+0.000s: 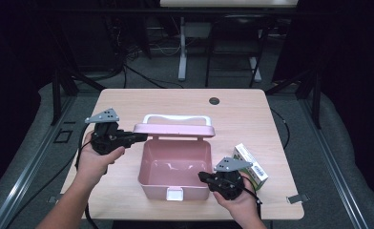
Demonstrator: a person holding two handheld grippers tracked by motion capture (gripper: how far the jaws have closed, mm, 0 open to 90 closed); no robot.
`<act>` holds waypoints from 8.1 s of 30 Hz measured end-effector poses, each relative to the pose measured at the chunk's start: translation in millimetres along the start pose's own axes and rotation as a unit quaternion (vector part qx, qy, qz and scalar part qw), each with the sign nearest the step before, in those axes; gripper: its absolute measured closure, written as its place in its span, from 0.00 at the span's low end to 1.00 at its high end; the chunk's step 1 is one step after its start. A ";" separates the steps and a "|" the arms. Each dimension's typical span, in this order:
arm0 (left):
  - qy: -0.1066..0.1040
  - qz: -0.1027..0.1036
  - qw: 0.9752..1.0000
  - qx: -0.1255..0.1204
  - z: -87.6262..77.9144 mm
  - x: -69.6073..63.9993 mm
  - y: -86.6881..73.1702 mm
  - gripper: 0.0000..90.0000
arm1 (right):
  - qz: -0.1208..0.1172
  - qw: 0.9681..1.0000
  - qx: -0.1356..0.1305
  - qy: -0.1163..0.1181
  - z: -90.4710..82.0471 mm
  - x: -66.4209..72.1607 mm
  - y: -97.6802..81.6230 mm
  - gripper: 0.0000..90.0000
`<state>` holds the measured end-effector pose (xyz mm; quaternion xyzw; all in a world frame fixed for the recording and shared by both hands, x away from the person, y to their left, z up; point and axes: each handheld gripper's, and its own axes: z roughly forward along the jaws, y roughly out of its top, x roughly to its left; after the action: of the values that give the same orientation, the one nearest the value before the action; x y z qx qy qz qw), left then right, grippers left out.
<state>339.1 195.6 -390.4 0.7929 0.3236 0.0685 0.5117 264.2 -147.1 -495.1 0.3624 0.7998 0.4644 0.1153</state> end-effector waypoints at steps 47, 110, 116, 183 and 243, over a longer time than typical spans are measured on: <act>0.061 -0.014 0.998 -0.013 12.6 35.4 18.3 0.99 | 0.002 1.000 -0.008 0.000 0.0 -0.9 -1.4 0.99; 0.061 -0.077 0.995 -0.006 31.2 55.8 -54.4 0.78 | -0.022 1.000 -0.016 0.006 -1.1 2.4 -1.9 0.91; 0.068 -0.073 0.995 -0.006 26.6 55.5 -58.8 0.76 | -0.013 0.999 -0.031 0.010 -9.8 -0.3 2.6 0.82; 0.090 -0.022 0.996 0.006 -7.7 31.9 -53.3 0.53 | 0.024 0.981 0.155 -0.114 -39.8 -109.7 62.4 0.50; 0.088 -0.036 0.995 0.009 -7.0 38.9 -56.6 0.53 | 0.093 0.897 0.418 -0.108 -0.5 -147.6 51.3 0.59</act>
<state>341.3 238.7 -444.1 0.7765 0.3961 0.1163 0.4761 393.1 -233.1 -474.9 0.4977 0.8656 0.0543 -0.0048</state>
